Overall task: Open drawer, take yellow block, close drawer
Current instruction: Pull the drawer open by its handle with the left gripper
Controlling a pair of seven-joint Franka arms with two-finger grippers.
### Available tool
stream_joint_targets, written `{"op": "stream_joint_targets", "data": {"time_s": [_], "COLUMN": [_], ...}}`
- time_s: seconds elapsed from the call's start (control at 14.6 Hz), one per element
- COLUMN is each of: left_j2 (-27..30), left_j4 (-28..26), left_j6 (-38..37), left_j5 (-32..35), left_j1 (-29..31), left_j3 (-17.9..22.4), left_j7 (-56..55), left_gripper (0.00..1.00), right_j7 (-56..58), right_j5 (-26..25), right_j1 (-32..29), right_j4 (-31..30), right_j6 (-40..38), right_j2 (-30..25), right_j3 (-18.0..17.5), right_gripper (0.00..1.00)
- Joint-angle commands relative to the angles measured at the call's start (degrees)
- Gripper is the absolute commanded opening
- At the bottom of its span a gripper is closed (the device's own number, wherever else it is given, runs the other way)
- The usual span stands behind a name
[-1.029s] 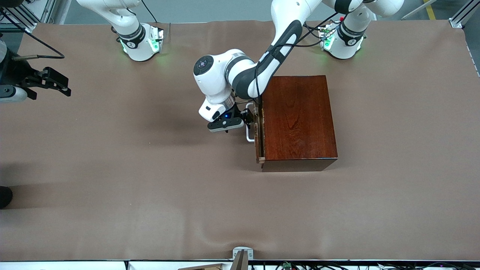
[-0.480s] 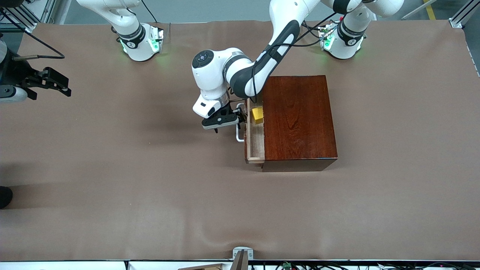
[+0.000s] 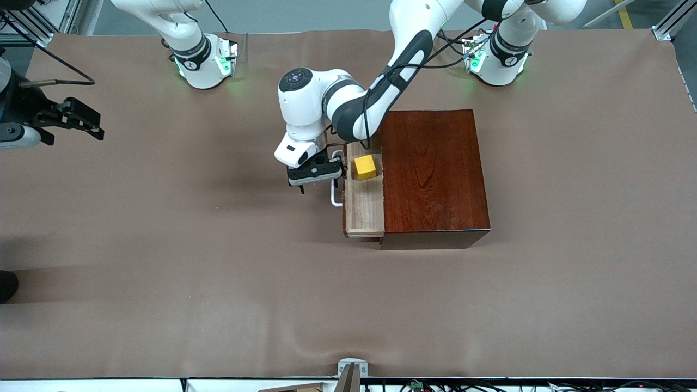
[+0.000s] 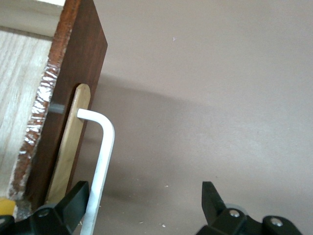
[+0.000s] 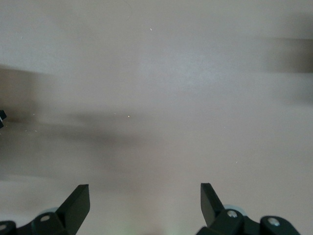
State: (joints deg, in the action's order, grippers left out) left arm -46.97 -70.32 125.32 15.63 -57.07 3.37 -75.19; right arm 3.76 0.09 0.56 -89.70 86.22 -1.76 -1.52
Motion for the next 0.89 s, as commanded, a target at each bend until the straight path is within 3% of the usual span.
{"op": "stream_joint_targets", "data": {"time_s": [0.0, 0.27, 0.82], "left_j2": [-2.60, -1.63, 5.30], "left_j4": [3.08, 2.91, 2.73], "left_j6": [4.67, 2.92, -12.54], "left_j5": [0.72, 0.72, 1.16], "left_j1": [-0.32, -0.32, -0.32], "left_j3": [-0.90, -0.47, -0.64], "left_j7": [-3.55, -3.73, 0.47], "left_gripper": [1.00, 1.00, 1.00], "right_j7": [-0.60, -0.68, -0.95], "right_j5": [0.00, 0.09, -0.34], "right_j1": [0.06, -0.47, -0.38], "right_j4": [1.28, 1.72, 3.04], "right_j6": [-0.17, -0.26, -0.44], "right_j2": [0.70, 1.67, 3.25], "right_j3": [-0.24, -0.15, -0.07], "right_gripper": [1.00, 1.00, 1.00]}}
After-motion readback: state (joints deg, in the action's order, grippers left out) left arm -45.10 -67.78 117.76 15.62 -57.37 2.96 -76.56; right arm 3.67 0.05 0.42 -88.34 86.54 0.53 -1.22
